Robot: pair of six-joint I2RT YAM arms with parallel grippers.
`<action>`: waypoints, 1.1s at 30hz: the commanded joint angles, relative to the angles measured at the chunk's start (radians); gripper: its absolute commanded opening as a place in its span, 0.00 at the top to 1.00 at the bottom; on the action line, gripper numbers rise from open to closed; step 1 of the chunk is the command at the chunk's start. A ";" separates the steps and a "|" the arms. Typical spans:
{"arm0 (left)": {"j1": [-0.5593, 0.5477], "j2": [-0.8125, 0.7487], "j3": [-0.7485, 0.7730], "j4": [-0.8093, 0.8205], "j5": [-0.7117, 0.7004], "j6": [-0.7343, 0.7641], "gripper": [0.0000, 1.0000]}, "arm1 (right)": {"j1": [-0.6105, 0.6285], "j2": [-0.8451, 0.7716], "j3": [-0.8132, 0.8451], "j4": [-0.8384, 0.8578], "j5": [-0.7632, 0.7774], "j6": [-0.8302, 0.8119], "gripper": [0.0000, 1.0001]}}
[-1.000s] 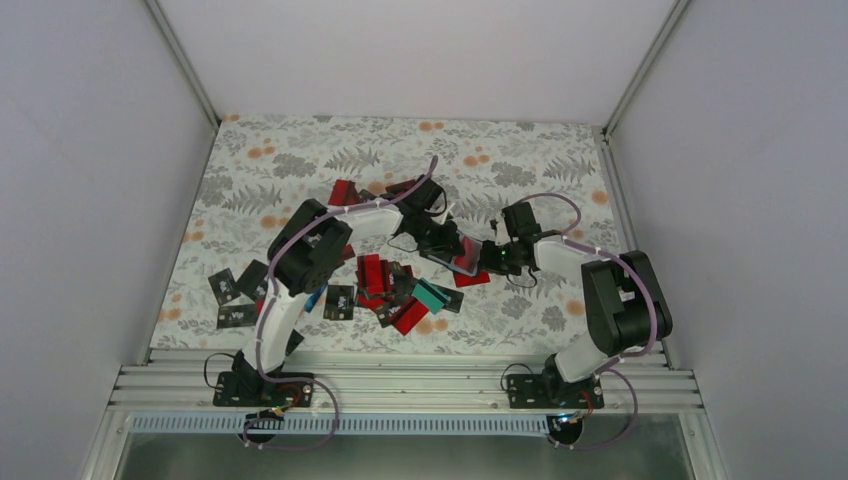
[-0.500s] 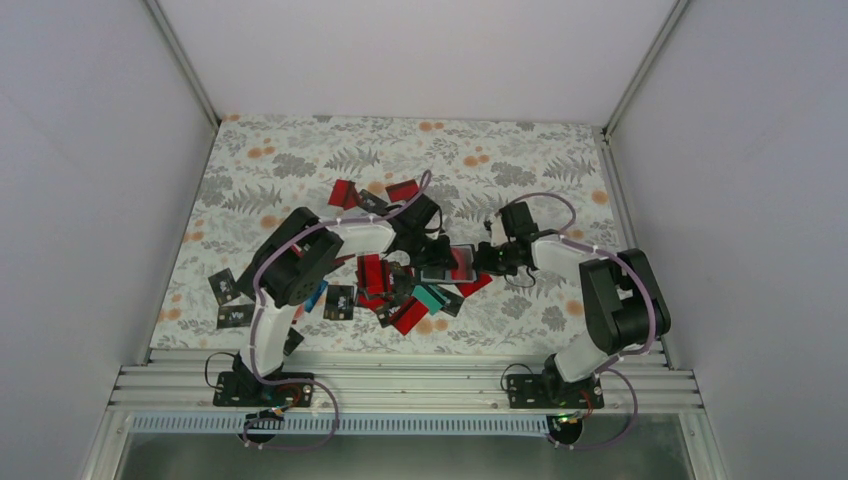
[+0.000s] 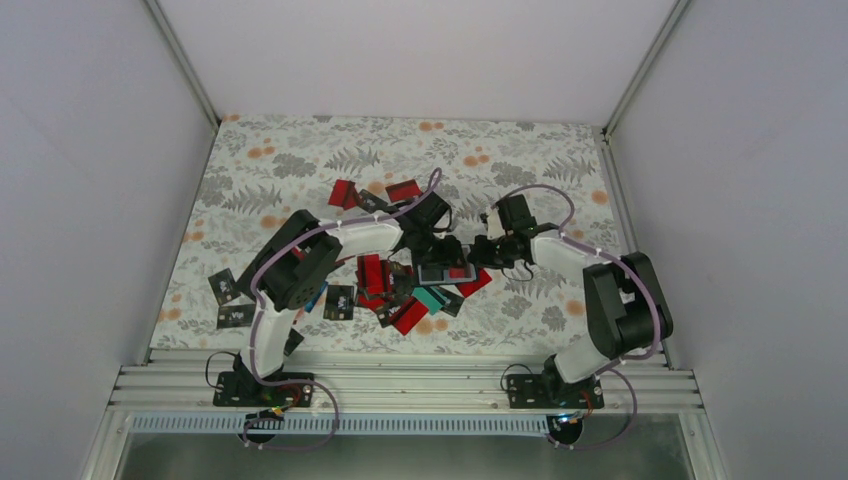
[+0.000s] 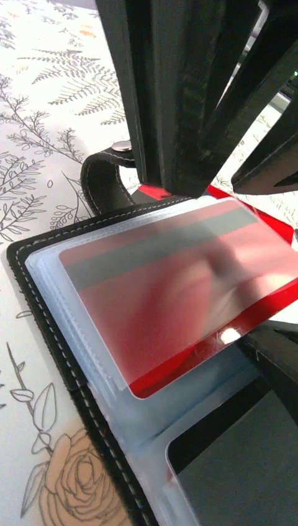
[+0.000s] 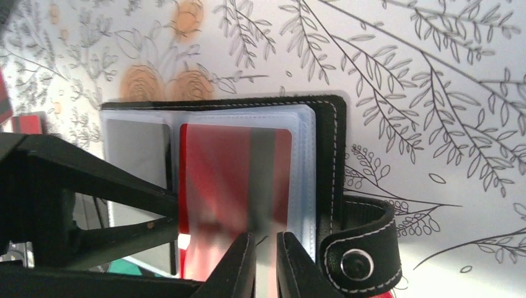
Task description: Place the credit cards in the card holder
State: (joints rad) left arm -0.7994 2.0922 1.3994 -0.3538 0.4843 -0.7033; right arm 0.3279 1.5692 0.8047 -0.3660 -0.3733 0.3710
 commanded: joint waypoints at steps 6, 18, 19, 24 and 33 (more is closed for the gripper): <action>-0.017 -0.073 0.046 -0.196 -0.073 0.072 0.26 | 0.000 -0.079 0.036 -0.037 -0.083 0.003 0.80; -0.016 -0.096 0.139 -0.364 -0.217 0.158 0.39 | -0.033 -0.025 -0.007 0.019 -0.251 0.030 0.66; -0.015 -0.094 0.137 -0.363 -0.225 0.159 0.45 | -0.037 -0.013 -0.009 0.021 -0.256 0.029 0.65; -0.015 -0.066 0.119 -0.337 -0.248 0.166 0.66 | -0.049 0.016 -0.026 0.040 -0.276 0.025 0.63; -0.015 -0.018 0.112 -0.288 -0.244 0.179 0.87 | -0.056 0.059 -0.040 0.044 -0.226 0.019 0.62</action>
State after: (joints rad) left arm -0.8143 2.0449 1.5146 -0.6659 0.2543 -0.5369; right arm 0.2798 1.6073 0.7715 -0.3428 -0.6258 0.3985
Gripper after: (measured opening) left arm 0.175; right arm 0.375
